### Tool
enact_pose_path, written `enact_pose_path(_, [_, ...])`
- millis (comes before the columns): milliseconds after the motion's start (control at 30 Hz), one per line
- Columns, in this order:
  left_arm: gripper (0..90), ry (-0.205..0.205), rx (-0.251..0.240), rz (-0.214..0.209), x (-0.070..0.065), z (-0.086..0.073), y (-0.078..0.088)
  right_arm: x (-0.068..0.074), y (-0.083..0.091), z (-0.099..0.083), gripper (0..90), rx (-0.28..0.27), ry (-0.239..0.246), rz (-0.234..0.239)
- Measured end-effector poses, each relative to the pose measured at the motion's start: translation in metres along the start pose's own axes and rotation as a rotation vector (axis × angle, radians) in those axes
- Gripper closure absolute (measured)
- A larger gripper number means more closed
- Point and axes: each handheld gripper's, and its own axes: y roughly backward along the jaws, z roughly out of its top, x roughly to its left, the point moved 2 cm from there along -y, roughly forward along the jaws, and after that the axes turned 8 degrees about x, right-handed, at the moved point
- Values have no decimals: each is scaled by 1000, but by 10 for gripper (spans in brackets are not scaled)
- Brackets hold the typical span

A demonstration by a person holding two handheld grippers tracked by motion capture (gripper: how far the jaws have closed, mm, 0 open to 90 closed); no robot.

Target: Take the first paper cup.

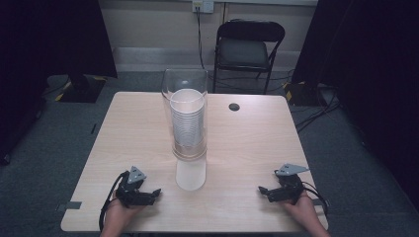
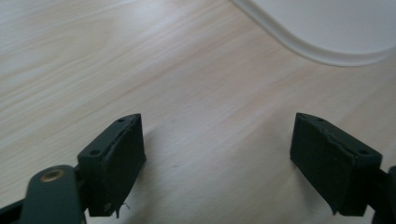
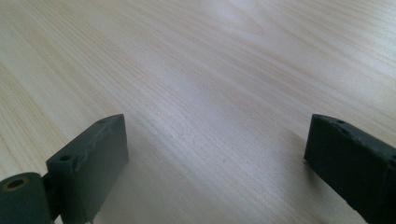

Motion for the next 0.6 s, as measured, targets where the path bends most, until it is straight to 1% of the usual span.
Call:
enact_pose_path(67, [168, 3, 0, -26, -4, 3, 1, 0, 0, 0, 55, 1, 0, -1])
enact_pose_path(133, [172, -18, -5, -29, -6, 5, 3, 0, 0, 0, 56, 0, 0, 0])
enact_pose_path(200, [171, -26, -20, -32, -8, 9, 6, 0, 0, 0, 56, 0, -1, 0])
enact_pose_path(233, [171, -17, -31, -39, -9, 10, 7, 0, 0, 0, 56, 0, 1, 0])
enact_pose_path(267, [171, -21, -30, -50, -10, 12, 8, 0, 0, 0, 56, 1, 0, 0])
enact_pose_path(300, [169, -41, -19, -50, -12, 13, 9, 0, 0, 0, 55, 0, 0, 0])
enact_pose_path(333, [166, -45, -27, -54, -14, 15, 9, 0, 0, 0, 56, -1, 0, 0])
enact_pose_path(367, [166, -39, -35, -69, -17, 16, 11, 0, 0, 0, 56, -2, 2, -1])
enact_pose_path(400, [165, -55, -37, -70, -19, 18, 12, 0, 0, 1, 56, 0, 2, -1])
enact_pose_path(533, [173, -54, -72, -95, -32, 29, 18, 0, -1, 1, 56, 0, -3, -2])
enact_pose_path(567, [178, -69, -80, -92, -34, 33, 19, 0, -1, 1, 56, 1, -2, -3])
enact_pose_path(600, [179, -71, -91, -91, -38, 37, 20, -1, -1, 2, 55, -1, 1, -2])
